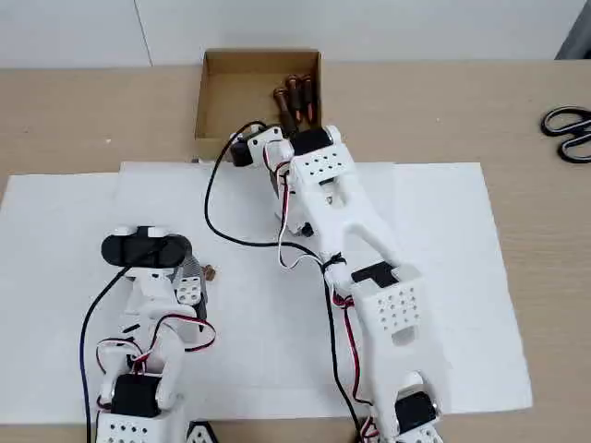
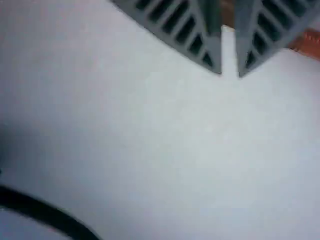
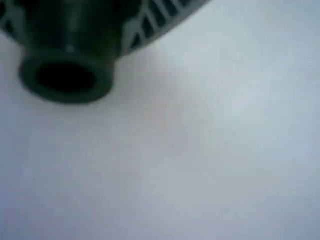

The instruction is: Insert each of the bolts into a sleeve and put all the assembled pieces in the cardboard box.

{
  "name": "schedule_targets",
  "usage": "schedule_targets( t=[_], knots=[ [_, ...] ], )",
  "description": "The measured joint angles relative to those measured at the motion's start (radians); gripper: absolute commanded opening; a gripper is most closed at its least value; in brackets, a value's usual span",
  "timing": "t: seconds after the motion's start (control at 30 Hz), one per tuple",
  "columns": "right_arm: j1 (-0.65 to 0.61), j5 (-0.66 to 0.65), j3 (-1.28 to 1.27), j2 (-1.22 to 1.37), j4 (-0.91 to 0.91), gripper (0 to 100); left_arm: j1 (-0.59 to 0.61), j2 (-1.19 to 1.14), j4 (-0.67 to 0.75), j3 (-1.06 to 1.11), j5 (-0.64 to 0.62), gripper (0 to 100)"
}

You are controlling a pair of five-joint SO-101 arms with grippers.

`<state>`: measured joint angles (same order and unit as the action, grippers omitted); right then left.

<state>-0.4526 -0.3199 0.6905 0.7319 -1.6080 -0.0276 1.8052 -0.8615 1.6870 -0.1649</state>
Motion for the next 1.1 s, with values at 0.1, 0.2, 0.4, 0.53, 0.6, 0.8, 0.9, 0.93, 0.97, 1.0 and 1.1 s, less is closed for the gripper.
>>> schedule_targets(
  t=[0.1, 0.2, 0.4, 0.53, 0.6, 0.8, 0.9, 0.93, 0.97, 1.0, 1.1],
  knots=[
    [-0.006, 0.000, 0.057, -0.075, -0.046, 0.2, 0.000, 0.000, 0.000, 0.000, 0.000, 1],
    [-0.002, 0.000, 0.071, -0.183, -0.063, 0.2, 0.000, 0.000, 0.000, 0.000, 0.000, 1],
    [0.048, 0.038, 0.006, -0.446, -0.072, 0.2, 0.097, 0.000, -0.097, -0.081, 0.012, 1],
    [0.121, 0.043, -0.173, -0.621, -0.074, 0.2, 0.133, 0.000, -0.201, -0.236, 0.127, 1],
    [0.167, 0.043, -0.276, -0.706, -0.074, 0.2, 0.146, 0.000, -0.256, -0.301, 0.173, 1],
    [0.308, 0.043, -0.578, -0.962, -0.074, 0.2, 0.152, -0.178, -0.368, -0.520, 0.236, 1],
    [0.393, 0.043, -0.718, -1.080, -0.074, 0.2, 0.173, -0.362, -0.385, -0.683, 0.242, 1],
    [0.417, 0.043, -0.758, -1.122, -0.074, 0.2, 0.183, -0.437, -0.393, -0.743, 0.255, 1],
    [0.443, 0.043, -0.801, -1.162, -0.074, 0.2, 0.187, -0.512, -0.404, -0.807, 0.279, 1],
    [0.465, 0.043, -0.839, -1.198, -0.074, 0.2, 0.193, -0.595, -0.425, -0.868, 0.305, 1],
    [0.514, 0.043, -0.944, -1.297, -0.074, 0.2, 0.199, -0.832, -0.512, -1.057, 0.402, 1]
  ],
)
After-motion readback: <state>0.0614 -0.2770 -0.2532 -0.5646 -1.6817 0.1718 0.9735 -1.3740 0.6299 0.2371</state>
